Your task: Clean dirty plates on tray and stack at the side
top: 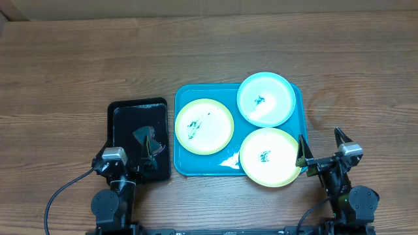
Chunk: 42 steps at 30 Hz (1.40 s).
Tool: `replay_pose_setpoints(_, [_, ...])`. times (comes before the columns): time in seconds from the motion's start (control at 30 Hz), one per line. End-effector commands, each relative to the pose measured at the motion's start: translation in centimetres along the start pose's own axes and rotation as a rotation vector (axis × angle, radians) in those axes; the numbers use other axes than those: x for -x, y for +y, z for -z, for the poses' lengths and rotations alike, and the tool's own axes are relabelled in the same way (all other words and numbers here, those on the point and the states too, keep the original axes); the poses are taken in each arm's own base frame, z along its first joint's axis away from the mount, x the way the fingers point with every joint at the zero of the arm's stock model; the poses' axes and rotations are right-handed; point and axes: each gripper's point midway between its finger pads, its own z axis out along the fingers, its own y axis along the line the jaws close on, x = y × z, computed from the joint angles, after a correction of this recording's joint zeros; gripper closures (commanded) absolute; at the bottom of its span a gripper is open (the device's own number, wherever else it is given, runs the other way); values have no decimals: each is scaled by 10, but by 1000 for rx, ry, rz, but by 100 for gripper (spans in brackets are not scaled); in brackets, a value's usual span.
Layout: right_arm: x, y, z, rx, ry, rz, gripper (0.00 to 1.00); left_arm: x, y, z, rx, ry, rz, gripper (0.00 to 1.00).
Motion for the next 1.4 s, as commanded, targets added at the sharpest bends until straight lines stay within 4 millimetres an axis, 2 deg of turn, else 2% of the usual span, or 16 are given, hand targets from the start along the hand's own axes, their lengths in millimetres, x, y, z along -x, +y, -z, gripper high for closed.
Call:
replay_pose_setpoints(0.0, [-2,-1,0,-3,-2,3,0,0,1,0,2,-5,3,0])
replay_pose_setpoints(1.17, [2,1,0,3,-10,5,0,0,1,0,2,-5,3,0])
replay_pose_setpoints(1.27, [16,5,3,16,-30,18,0,0,1,0,2,-5,3,1])
replay_pose_setpoints(1.37, [42,11,8,35,-77,31,0,0,1,0,2,-5,3,0])
